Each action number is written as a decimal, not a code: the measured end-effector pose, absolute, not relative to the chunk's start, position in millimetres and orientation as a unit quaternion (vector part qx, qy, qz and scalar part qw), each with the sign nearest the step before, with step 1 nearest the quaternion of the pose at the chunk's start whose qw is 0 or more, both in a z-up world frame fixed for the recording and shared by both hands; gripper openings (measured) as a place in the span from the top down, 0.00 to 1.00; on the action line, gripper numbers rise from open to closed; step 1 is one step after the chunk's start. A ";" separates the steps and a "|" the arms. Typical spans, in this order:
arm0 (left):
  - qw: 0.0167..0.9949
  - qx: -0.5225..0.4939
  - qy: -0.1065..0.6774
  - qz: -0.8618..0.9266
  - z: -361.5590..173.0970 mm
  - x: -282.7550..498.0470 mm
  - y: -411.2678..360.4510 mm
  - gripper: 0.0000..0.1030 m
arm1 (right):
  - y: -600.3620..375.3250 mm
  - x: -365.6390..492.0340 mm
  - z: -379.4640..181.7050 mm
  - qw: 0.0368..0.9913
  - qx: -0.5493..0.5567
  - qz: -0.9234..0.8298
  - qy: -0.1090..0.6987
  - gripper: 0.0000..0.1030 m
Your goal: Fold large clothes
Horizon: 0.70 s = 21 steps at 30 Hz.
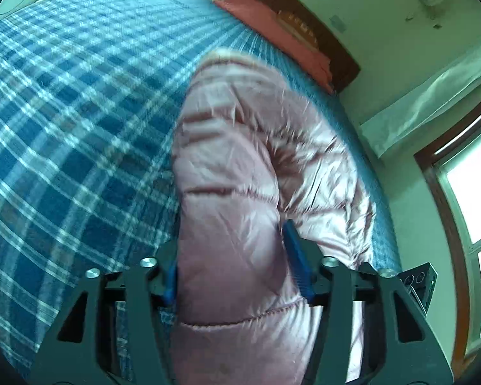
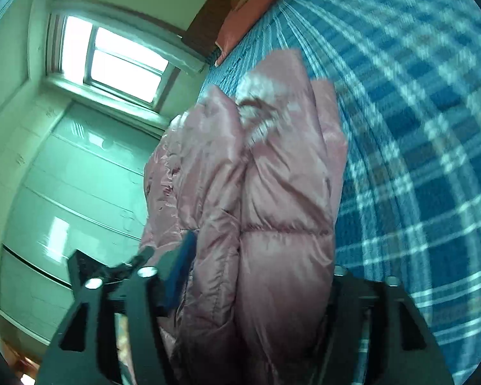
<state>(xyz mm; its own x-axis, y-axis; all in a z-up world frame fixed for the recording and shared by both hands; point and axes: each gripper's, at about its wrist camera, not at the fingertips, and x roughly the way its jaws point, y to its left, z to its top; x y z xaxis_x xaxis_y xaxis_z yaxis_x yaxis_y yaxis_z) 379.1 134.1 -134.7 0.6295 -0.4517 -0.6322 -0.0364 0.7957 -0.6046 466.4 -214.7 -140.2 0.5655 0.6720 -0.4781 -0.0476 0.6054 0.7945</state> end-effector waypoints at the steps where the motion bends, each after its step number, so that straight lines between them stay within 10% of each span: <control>1: 0.855 -0.296 0.409 -0.121 -131.3 380.8 135.5 0.36 | -216.6 467.3 -135.0 0.802 0.378 0.221 0.405 0.32; 10: 0.836 -0.316 0.438 -0.102 -139.7 427.4 142.1 0.34 | -227.1 523.2 -124.8 0.789 0.413 0.178 0.418 0.29; 12: 0.834 -0.306 0.451 -0.091 -144.8 436.4 138.2 0.44 | -229.4 528.6 -132.9 0.781 0.430 0.156 0.426 0.57; 14: 0.828 -0.303 0.464 -0.087 -151.8 444.3 136.4 0.49 | -228.7 532.2 -146.3 0.762 0.451 0.150 0.440 0.64; 19: 0.821 -0.301 0.474 -0.105 -154.7 447.5 139.5 0.46 | -231.1 526.0 -154.9 0.755 0.466 0.148 0.436 0.62; 21: 0.822 -0.303 0.471 -0.106 -152.3 438.3 145.4 0.35 | -233.5 514.5 -150.5 0.759 0.460 0.149 0.437 0.43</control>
